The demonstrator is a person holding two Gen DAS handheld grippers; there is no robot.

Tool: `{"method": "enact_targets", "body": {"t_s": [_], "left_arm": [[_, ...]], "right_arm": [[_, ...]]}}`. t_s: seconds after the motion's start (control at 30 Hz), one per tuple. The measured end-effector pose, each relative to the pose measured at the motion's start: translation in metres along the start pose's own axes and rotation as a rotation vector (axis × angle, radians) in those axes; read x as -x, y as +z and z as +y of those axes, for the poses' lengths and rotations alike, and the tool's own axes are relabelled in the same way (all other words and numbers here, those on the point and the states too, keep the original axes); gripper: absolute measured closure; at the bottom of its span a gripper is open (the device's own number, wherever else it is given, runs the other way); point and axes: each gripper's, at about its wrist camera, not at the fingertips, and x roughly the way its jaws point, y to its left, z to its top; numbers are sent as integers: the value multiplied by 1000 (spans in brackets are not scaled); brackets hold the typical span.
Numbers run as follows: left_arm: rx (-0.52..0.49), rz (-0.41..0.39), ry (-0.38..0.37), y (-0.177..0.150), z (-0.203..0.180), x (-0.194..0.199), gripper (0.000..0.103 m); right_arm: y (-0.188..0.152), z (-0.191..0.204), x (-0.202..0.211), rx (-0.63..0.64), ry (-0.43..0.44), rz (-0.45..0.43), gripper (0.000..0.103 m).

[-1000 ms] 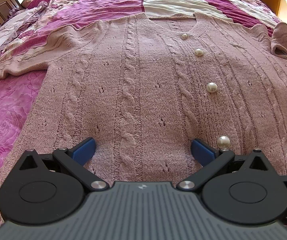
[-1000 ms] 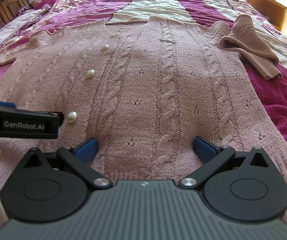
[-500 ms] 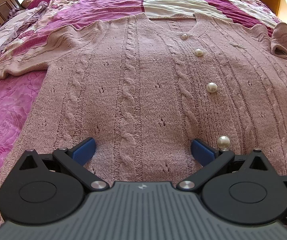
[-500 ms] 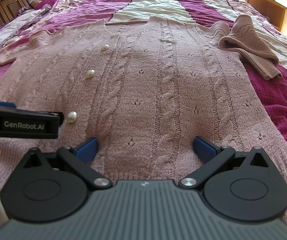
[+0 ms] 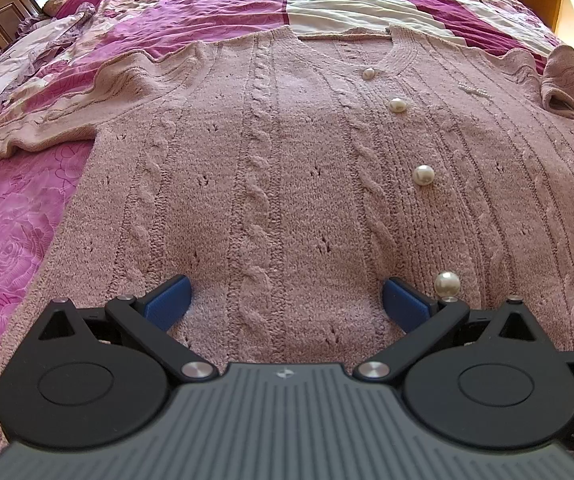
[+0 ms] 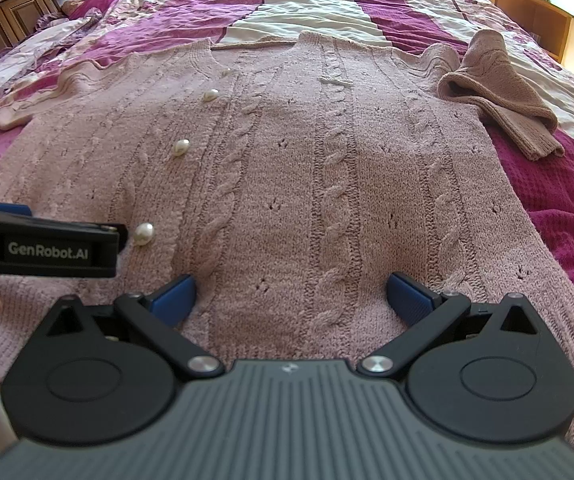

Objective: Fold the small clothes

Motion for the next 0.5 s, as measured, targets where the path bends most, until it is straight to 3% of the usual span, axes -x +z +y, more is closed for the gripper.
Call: {"method": "enact_targets", "body": {"t_s": [0.5], "left_arm": [[11,10,-5,2,2,-1,0]], "right_arm": [[0,-1,0,-2,0,0,0]]}}
